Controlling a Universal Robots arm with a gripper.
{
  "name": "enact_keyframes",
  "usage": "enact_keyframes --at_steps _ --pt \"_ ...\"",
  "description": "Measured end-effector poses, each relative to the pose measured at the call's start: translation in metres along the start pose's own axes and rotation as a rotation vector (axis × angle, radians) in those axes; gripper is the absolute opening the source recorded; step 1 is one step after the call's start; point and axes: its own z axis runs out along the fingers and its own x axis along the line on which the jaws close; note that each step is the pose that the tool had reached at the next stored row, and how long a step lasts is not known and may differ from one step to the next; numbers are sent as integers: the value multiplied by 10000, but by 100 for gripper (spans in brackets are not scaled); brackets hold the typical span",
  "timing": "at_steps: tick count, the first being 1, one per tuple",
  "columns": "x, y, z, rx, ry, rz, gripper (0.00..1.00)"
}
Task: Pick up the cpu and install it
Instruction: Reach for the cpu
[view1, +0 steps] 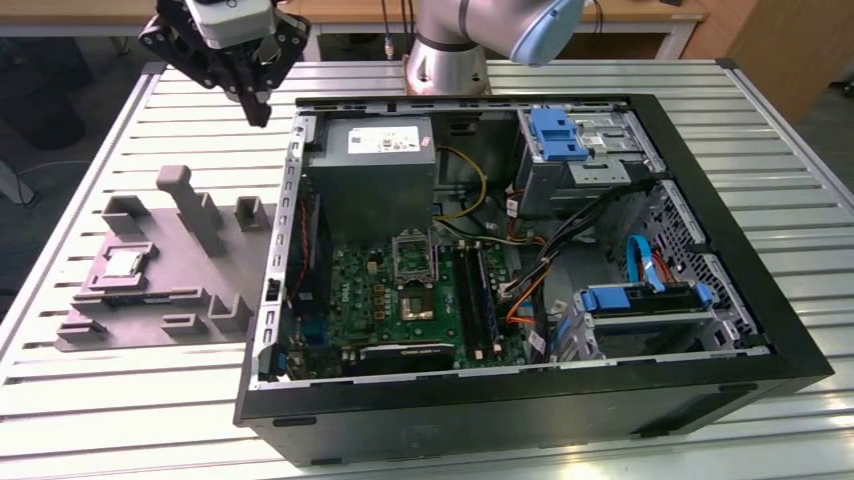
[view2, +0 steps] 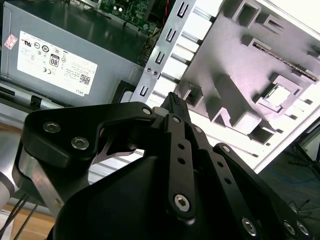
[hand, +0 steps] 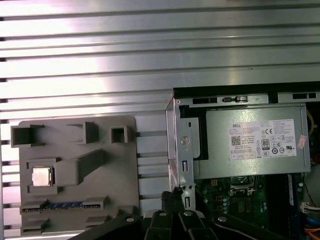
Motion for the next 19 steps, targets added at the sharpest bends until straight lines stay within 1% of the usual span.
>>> enact_keyframes --at_steps 5,13,19 --pt "18 -2 1 0 0 1 11" --pt "27 -2 0 0 0 1 11" --pt "70 -6 0 0 0 1 11"
